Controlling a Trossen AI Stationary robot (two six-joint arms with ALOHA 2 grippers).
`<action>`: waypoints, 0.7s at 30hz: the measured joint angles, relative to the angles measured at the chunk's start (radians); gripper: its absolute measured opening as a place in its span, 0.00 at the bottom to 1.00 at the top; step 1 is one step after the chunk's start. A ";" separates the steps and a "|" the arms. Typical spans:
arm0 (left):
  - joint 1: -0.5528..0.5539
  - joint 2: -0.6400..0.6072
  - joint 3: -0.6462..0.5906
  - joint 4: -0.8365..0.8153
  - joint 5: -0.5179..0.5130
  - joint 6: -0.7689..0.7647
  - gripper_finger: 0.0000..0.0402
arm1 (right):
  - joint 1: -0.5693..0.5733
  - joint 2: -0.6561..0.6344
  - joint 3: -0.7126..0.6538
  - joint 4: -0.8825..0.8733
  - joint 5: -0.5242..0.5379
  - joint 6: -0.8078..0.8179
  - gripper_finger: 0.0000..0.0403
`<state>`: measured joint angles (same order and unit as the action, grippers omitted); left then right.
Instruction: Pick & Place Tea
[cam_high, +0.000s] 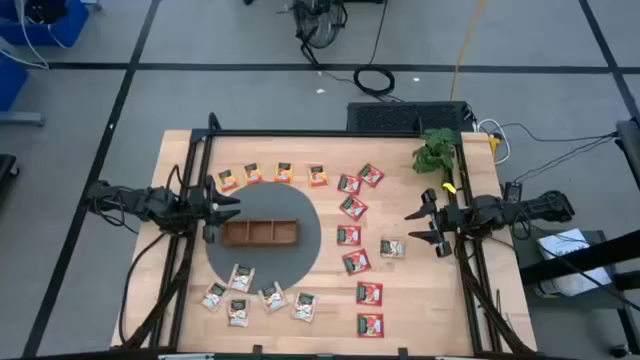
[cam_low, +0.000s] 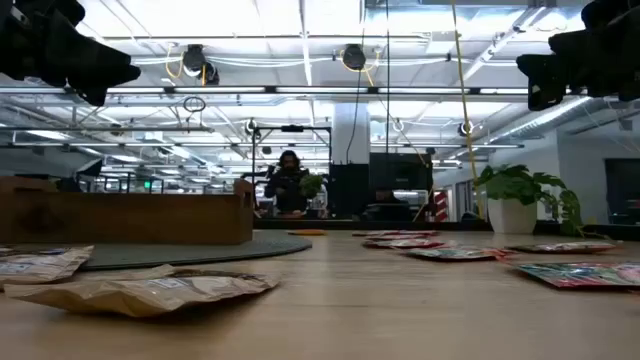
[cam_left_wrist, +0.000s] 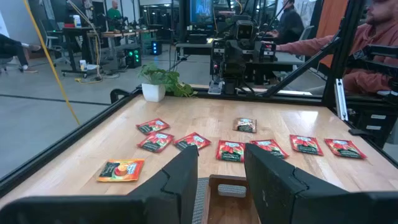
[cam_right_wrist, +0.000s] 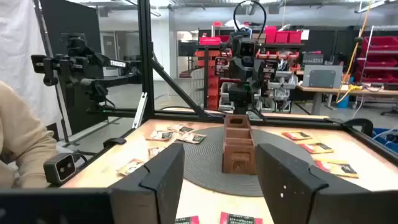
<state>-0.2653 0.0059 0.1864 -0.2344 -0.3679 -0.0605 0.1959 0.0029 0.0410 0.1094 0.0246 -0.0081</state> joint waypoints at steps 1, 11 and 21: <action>0.000 0.000 0.000 0.000 0.000 0.000 0.33 | 0.000 0.000 0.000 0.005 0.000 0.000 0.45; 0.000 0.000 0.000 0.000 0.000 0.000 0.33 | 0.000 0.000 0.000 0.058 0.000 0.086 0.45; 0.000 0.000 0.000 0.000 0.000 0.000 0.33 | 0.000 0.000 0.000 0.171 0.004 0.107 0.45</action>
<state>-0.2653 0.0061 0.1864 -0.2344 -0.3682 -0.0605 0.1962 0.0032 0.0410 0.2806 0.0288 0.0988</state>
